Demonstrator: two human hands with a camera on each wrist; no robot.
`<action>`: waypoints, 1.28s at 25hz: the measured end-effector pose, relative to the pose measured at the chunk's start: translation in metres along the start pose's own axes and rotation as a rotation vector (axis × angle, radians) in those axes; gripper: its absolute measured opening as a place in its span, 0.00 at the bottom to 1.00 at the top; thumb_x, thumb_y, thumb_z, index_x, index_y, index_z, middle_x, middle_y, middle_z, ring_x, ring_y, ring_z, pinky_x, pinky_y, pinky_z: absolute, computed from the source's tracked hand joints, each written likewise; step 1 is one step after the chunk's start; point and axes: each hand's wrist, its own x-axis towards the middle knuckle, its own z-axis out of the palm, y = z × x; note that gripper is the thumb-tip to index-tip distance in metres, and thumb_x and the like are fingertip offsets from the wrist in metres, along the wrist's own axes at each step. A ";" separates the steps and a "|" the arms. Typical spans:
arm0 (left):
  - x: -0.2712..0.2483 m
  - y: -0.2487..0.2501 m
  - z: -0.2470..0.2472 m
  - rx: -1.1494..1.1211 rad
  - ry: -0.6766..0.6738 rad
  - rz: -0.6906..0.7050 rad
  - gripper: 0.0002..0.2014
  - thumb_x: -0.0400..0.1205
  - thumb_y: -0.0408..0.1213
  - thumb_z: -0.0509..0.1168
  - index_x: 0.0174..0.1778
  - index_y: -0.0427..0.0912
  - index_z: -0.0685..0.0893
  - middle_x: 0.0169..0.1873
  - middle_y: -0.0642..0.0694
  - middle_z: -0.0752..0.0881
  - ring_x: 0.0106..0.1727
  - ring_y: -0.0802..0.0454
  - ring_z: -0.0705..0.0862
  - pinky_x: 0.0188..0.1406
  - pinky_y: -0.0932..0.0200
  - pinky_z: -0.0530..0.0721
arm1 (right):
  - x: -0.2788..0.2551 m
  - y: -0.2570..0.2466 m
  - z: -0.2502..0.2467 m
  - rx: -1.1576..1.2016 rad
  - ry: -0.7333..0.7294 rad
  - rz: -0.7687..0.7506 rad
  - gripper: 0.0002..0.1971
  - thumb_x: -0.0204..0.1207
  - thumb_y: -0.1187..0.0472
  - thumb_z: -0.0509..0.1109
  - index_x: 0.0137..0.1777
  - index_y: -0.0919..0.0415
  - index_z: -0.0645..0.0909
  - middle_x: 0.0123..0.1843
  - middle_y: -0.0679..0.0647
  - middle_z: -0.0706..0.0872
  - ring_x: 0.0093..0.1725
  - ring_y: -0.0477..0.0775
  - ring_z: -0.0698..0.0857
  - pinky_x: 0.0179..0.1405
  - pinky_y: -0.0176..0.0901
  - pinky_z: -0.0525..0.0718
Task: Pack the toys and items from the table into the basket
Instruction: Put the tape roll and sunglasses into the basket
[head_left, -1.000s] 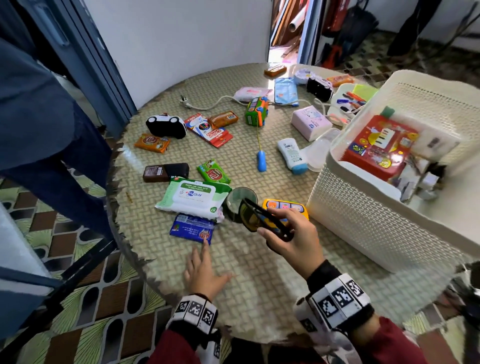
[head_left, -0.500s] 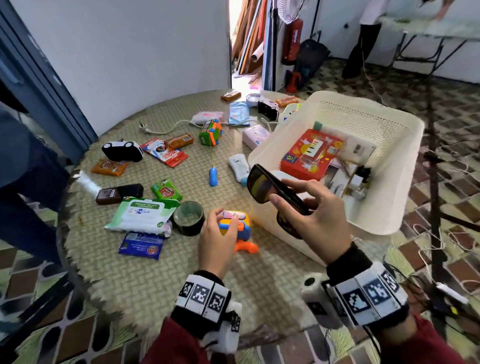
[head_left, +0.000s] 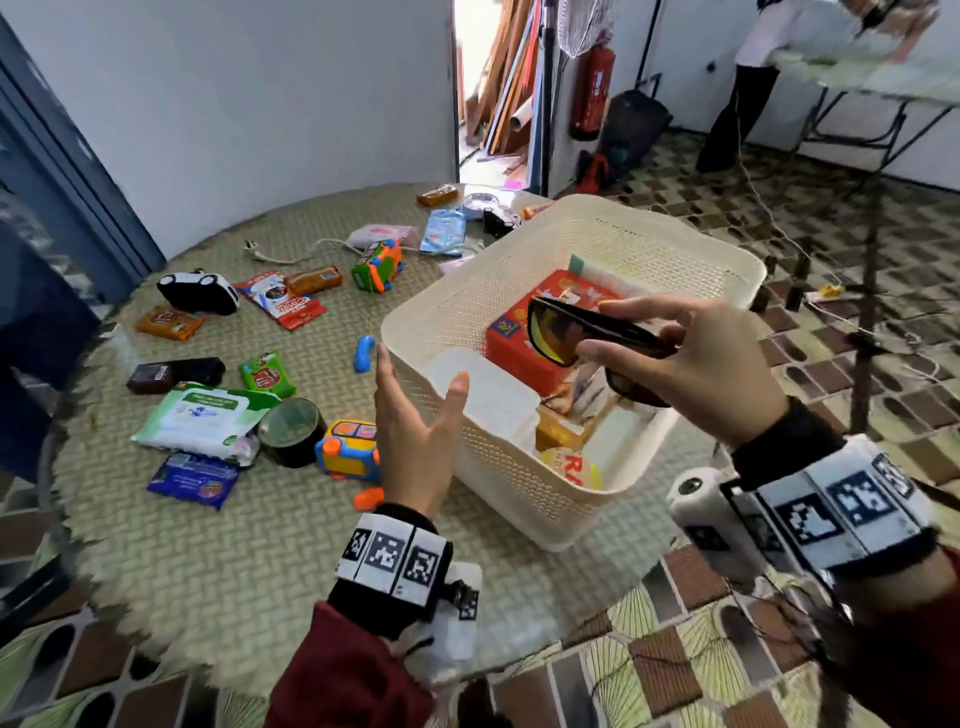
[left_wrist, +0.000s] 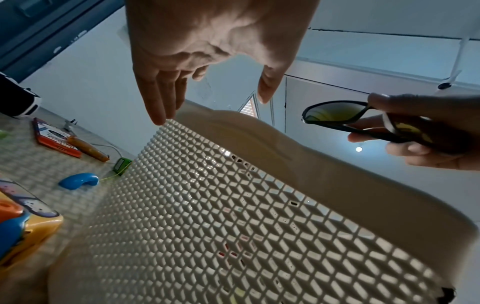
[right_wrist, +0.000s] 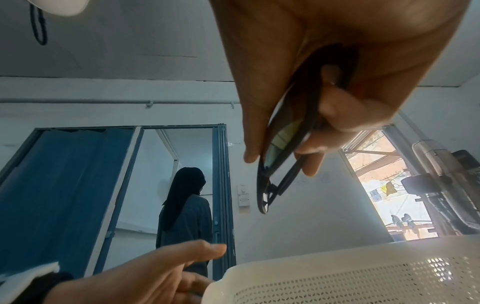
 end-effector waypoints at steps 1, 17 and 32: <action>0.004 0.003 0.002 0.026 0.021 0.010 0.50 0.71 0.61 0.68 0.84 0.52 0.49 0.83 0.50 0.57 0.82 0.53 0.59 0.80 0.44 0.61 | 0.010 0.003 -0.004 -0.029 -0.032 -0.019 0.22 0.63 0.50 0.80 0.57 0.56 0.87 0.42 0.42 0.84 0.33 0.20 0.78 0.34 0.15 0.73; 0.033 -0.012 0.028 -0.174 0.228 -0.047 0.34 0.77 0.17 0.61 0.79 0.41 0.67 0.61 0.61 0.79 0.53 0.83 0.78 0.47 0.81 0.77 | 0.154 0.047 0.020 -0.422 -0.599 -0.302 0.21 0.70 0.54 0.76 0.63 0.53 0.83 0.52 0.49 0.82 0.47 0.45 0.77 0.47 0.36 0.76; 0.005 0.015 0.047 0.117 0.349 -0.260 0.42 0.73 0.28 0.69 0.78 0.66 0.62 0.49 0.54 0.88 0.50 0.51 0.86 0.52 0.57 0.83 | 0.200 0.120 0.073 -0.463 -1.293 -0.679 0.18 0.64 0.47 0.78 0.53 0.47 0.82 0.44 0.41 0.85 0.42 0.46 0.83 0.43 0.42 0.83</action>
